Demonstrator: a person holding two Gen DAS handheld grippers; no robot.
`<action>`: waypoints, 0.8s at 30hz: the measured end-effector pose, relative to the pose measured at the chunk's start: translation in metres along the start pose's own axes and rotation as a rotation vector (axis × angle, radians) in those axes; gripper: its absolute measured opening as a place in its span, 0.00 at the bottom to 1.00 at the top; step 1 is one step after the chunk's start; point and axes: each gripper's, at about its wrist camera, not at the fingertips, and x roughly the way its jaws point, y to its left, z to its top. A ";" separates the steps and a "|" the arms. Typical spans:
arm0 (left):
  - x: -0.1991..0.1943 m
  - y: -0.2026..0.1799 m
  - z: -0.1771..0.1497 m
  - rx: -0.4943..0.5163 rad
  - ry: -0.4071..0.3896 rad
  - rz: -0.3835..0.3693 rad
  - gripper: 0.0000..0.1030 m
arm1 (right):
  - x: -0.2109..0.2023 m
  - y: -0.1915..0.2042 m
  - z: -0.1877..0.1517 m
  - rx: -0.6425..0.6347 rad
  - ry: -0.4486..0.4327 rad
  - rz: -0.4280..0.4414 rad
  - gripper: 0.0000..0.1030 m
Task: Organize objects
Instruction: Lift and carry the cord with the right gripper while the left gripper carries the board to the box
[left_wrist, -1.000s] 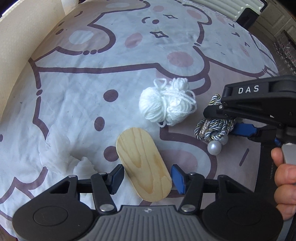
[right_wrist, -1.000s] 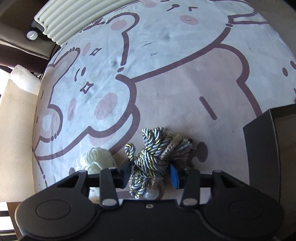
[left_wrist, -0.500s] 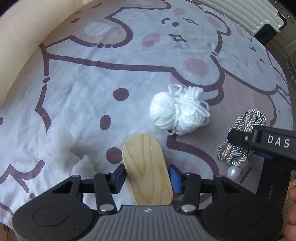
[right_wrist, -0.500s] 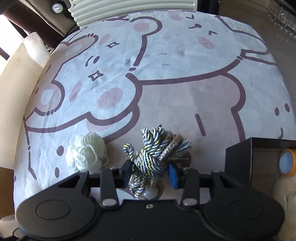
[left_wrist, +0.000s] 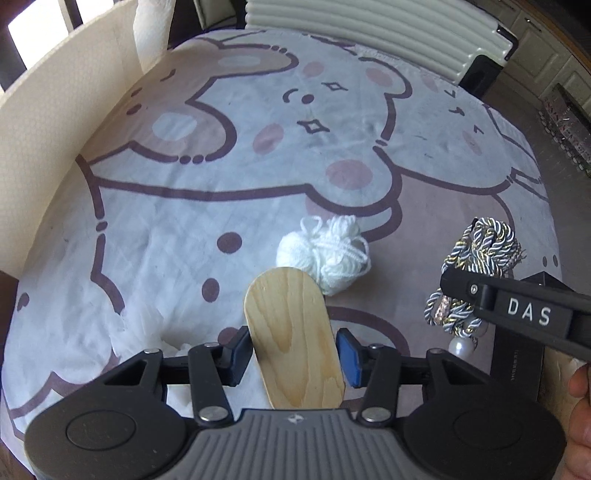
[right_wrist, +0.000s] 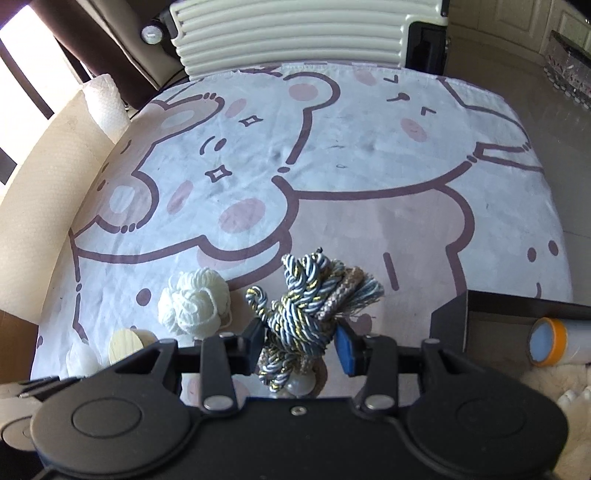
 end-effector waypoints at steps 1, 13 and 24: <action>-0.007 -0.002 0.000 0.016 -0.019 0.004 0.49 | -0.005 0.001 -0.001 -0.011 -0.010 0.001 0.41; -0.058 -0.007 0.001 0.082 -0.162 0.003 0.49 | -0.054 0.002 -0.015 -0.071 -0.099 -0.005 0.41; -0.089 -0.013 -0.006 0.130 -0.241 -0.007 0.49 | -0.088 0.001 -0.028 -0.111 -0.168 -0.004 0.41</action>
